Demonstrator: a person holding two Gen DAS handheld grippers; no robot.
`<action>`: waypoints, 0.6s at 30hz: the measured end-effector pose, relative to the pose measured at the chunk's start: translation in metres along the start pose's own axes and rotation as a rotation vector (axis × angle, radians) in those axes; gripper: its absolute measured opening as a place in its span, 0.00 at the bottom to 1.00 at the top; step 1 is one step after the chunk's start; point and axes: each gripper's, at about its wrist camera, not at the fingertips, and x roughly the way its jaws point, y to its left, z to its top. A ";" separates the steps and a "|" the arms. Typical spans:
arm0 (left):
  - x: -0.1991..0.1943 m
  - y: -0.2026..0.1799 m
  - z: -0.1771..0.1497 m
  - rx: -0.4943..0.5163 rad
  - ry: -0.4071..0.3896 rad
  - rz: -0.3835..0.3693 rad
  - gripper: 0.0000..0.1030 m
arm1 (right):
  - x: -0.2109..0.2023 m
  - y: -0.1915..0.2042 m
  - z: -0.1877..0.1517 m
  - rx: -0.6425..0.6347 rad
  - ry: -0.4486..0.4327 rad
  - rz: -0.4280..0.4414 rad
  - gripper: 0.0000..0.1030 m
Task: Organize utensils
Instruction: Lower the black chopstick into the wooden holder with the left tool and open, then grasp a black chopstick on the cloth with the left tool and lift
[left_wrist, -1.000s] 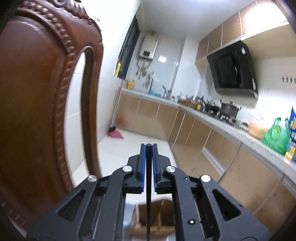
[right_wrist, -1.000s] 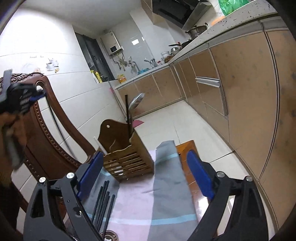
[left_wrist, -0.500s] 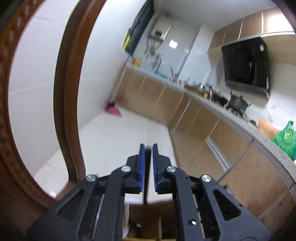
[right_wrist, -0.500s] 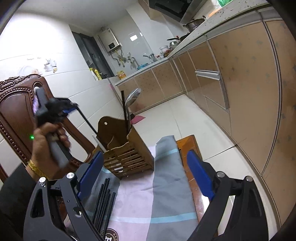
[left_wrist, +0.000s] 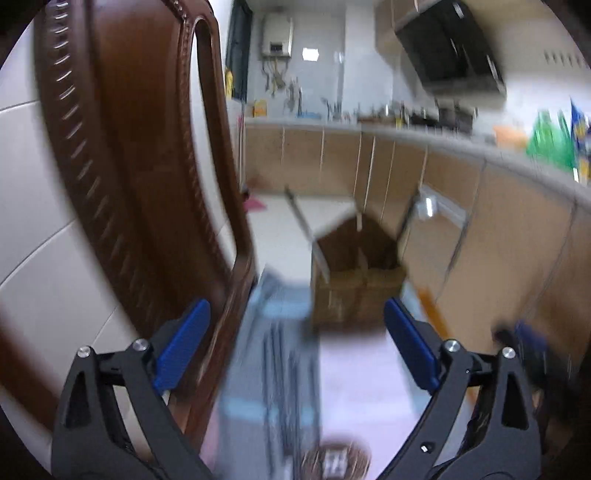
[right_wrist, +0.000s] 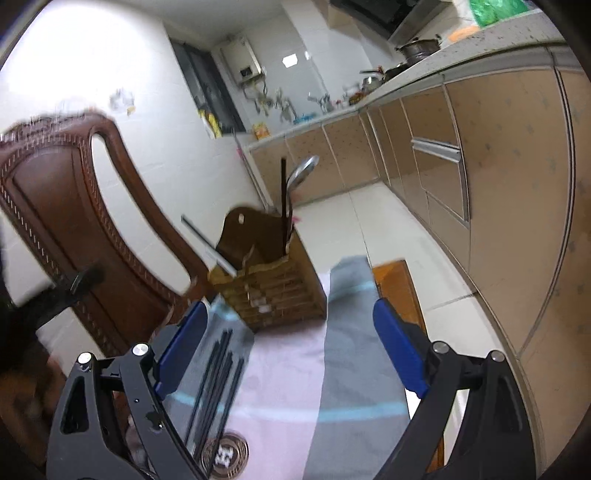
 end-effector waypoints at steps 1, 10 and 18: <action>-0.007 0.001 -0.016 -0.002 0.028 -0.004 0.91 | 0.000 0.006 -0.004 -0.019 0.038 -0.007 0.86; -0.002 0.005 -0.095 0.005 0.192 -0.015 0.91 | -0.015 0.031 -0.036 -0.116 0.158 -0.044 0.86; 0.001 0.000 -0.090 0.009 0.194 -0.034 0.85 | -0.019 0.033 -0.053 -0.156 0.170 -0.076 0.86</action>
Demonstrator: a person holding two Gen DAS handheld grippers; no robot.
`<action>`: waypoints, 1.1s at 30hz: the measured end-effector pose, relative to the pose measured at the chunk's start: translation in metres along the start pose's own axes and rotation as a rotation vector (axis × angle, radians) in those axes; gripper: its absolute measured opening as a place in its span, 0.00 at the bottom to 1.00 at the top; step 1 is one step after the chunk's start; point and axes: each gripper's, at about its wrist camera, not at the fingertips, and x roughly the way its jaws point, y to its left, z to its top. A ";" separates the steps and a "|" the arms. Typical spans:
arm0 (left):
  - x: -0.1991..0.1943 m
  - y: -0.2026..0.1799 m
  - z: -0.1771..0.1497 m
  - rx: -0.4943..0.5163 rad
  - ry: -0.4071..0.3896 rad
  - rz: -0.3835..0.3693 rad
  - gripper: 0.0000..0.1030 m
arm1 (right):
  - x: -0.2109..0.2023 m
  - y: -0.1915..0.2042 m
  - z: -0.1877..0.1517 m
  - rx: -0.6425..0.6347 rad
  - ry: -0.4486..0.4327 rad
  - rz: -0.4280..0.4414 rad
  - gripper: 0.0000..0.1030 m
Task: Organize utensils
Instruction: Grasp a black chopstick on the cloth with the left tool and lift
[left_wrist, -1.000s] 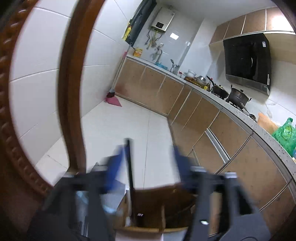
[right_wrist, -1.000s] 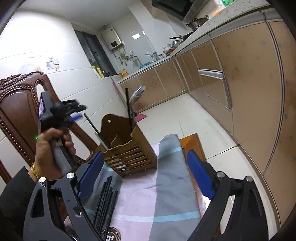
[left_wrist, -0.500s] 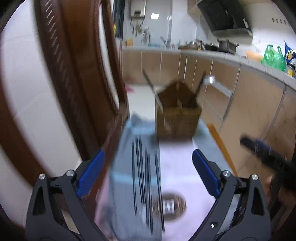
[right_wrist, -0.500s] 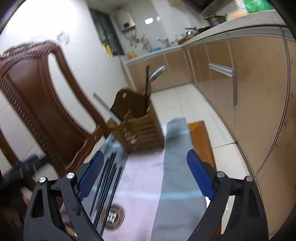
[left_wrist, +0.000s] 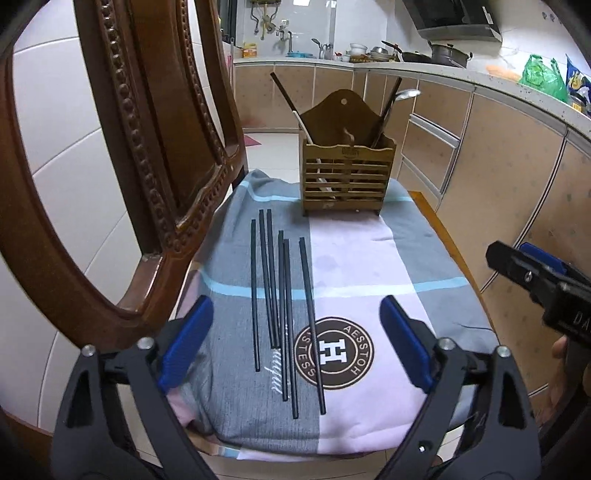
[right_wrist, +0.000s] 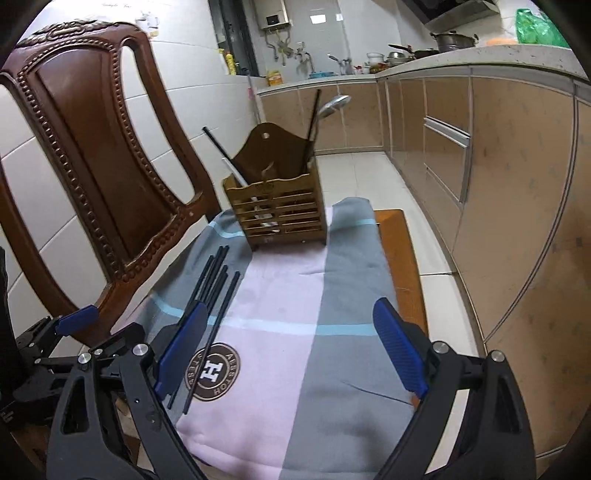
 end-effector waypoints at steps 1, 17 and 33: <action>0.002 -0.001 0.001 -0.002 0.006 -0.003 0.85 | 0.001 -0.003 0.000 0.010 0.002 -0.003 0.86; 0.034 -0.010 0.004 0.011 0.055 0.004 0.85 | 0.009 -0.012 0.004 0.040 0.015 0.007 0.86; 0.151 0.026 0.069 0.000 0.213 0.116 0.25 | 0.032 -0.022 0.014 0.100 0.056 0.064 0.86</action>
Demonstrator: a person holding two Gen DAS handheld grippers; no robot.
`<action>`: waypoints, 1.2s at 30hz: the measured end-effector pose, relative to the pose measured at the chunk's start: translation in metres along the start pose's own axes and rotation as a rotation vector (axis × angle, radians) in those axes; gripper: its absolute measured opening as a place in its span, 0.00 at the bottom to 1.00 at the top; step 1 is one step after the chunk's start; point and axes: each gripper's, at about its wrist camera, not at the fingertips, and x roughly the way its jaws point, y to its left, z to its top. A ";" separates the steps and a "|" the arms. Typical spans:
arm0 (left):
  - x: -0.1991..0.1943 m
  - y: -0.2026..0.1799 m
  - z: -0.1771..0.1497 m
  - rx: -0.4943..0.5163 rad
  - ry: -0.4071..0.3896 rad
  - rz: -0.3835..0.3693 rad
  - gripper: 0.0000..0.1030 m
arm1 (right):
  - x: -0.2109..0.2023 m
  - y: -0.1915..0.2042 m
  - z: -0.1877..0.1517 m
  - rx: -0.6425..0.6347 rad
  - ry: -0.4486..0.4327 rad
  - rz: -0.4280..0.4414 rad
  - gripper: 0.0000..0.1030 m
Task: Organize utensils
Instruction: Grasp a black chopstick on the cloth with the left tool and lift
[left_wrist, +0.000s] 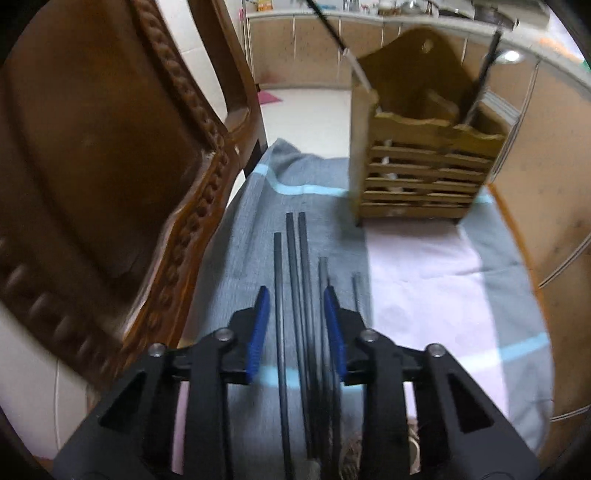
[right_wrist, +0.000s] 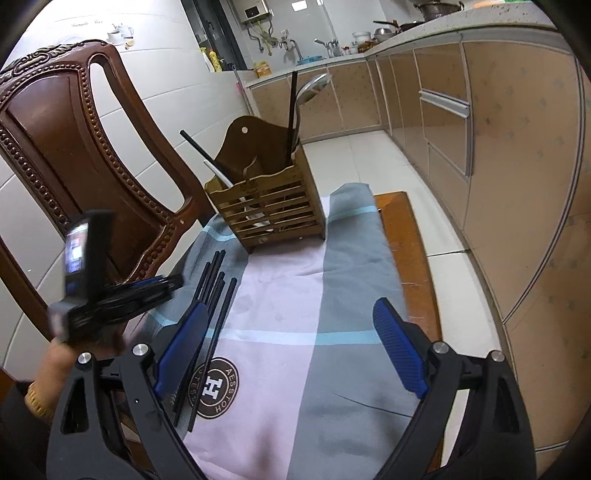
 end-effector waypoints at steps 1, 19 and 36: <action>0.008 0.000 0.002 0.001 0.015 0.007 0.22 | 0.002 0.000 0.001 0.003 0.006 0.007 0.86; 0.081 0.019 0.034 -0.095 0.151 0.016 0.12 | 0.010 -0.003 0.005 0.033 0.026 0.050 0.86; -0.023 0.025 0.055 -0.070 -0.018 -0.021 0.06 | 0.031 0.001 0.004 0.026 0.084 0.051 0.86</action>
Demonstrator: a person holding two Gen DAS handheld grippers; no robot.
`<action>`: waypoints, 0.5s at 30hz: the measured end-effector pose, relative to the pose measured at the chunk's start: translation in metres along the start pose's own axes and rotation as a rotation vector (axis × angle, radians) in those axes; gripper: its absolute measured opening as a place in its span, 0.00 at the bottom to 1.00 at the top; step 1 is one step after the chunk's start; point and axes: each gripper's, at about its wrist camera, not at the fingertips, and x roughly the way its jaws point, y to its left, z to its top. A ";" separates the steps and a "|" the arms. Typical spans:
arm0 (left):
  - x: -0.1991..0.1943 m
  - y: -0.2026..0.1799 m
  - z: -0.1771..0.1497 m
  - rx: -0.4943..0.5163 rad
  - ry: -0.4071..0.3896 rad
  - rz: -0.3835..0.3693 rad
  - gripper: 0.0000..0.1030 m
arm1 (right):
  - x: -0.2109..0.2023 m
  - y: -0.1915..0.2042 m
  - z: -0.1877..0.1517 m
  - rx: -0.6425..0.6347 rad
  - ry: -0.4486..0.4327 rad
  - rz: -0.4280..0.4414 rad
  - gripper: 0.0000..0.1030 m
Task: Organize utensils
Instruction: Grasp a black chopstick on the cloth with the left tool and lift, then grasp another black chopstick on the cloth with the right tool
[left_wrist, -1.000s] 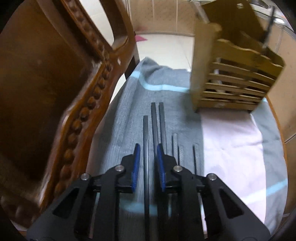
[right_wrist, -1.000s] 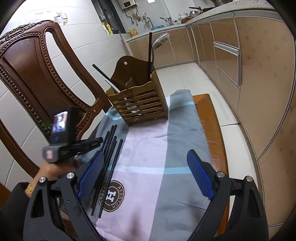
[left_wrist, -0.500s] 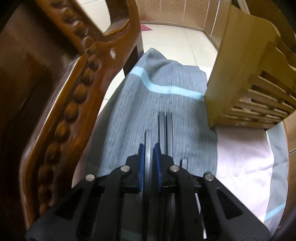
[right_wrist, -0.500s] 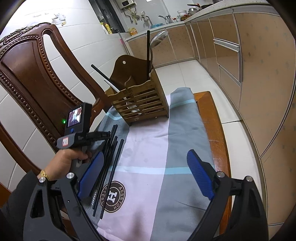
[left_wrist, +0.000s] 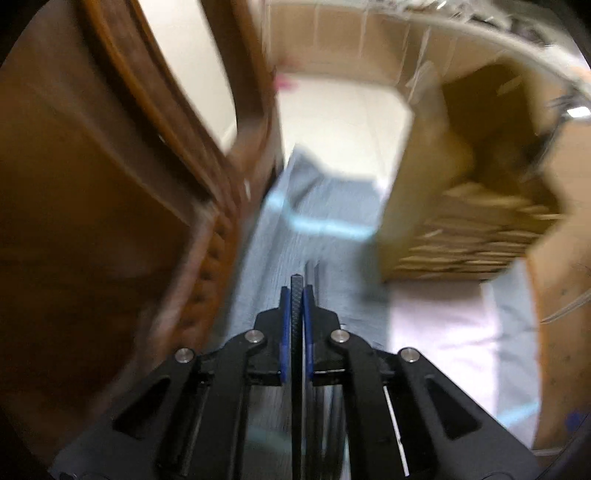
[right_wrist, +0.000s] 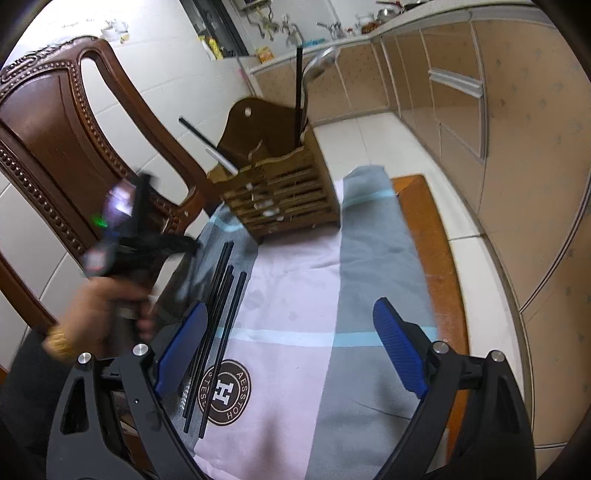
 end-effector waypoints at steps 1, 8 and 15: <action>-0.027 -0.001 -0.002 0.017 -0.052 -0.010 0.06 | 0.006 0.002 -0.001 -0.004 0.017 0.001 0.86; -0.180 0.004 -0.030 0.068 -0.336 -0.132 0.06 | 0.059 0.036 -0.014 -0.089 0.125 -0.036 0.84; -0.233 0.024 -0.046 0.077 -0.447 -0.204 0.06 | 0.136 0.068 0.008 -0.080 0.216 -0.110 0.59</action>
